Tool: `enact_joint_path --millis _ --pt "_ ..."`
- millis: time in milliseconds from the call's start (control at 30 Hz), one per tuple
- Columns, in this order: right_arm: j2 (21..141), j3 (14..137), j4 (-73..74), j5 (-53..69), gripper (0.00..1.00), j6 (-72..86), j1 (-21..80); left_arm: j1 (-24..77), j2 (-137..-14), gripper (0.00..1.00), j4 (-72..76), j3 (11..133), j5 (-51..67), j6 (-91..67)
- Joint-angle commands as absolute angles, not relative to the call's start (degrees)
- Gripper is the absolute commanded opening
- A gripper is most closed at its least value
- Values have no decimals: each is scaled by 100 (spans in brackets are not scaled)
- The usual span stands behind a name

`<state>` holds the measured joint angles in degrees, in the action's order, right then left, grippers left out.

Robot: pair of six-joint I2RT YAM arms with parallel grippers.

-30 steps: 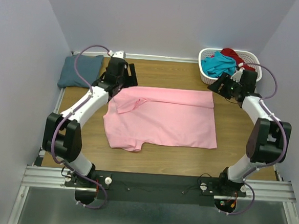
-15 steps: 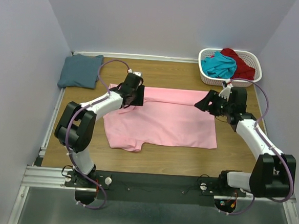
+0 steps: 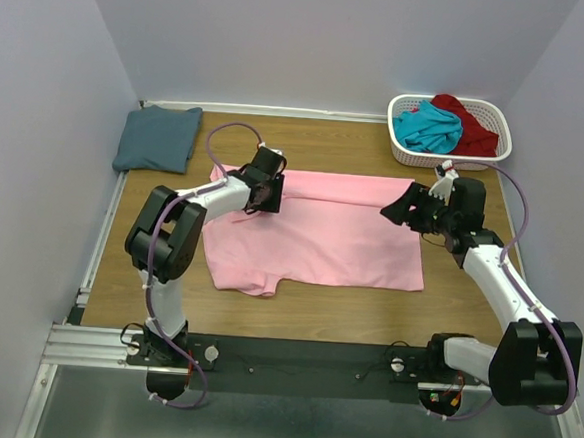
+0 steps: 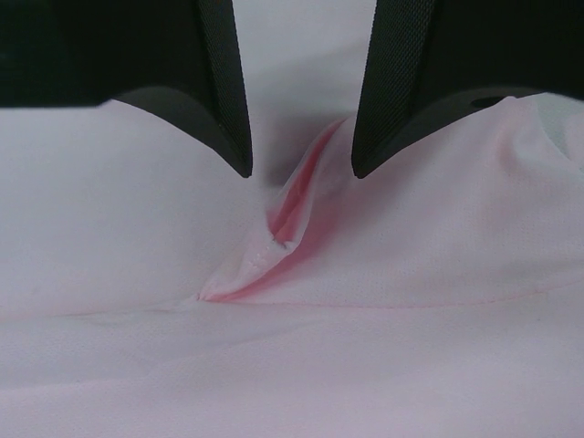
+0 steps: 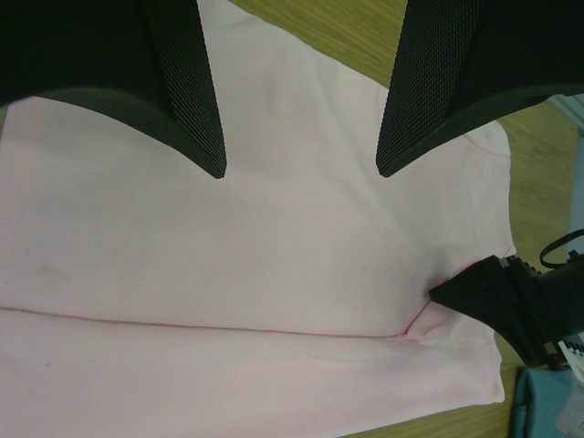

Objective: Fold and stack the t-shirts
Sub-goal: Fold the tshirt

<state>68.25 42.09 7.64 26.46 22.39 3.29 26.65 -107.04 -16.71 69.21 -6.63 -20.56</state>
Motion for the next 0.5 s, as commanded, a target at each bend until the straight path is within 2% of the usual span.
enact_joint_path --millis 0,300,333,433,467 --pt "6794 4149 923 2725 75 2118 325 2689 -10854 53 -1740 7119 -650 -1951" --pt "6847 4166 923 2777 75 2109 325 2681 -10907 22 -1802 7260 -642 -1942" --pt "6864 4166 914 2777 75 2101 325 2689 -10881 12 -1819 7260 -633 -1899" --pt "6882 4157 923 2777 75 2118 325 2689 -10837 2 -1898 7260 -633 -1916" --pt "6882 4149 914 2786 75 2118 325 2698 -10802 1 -1916 7260 -633 -1942"
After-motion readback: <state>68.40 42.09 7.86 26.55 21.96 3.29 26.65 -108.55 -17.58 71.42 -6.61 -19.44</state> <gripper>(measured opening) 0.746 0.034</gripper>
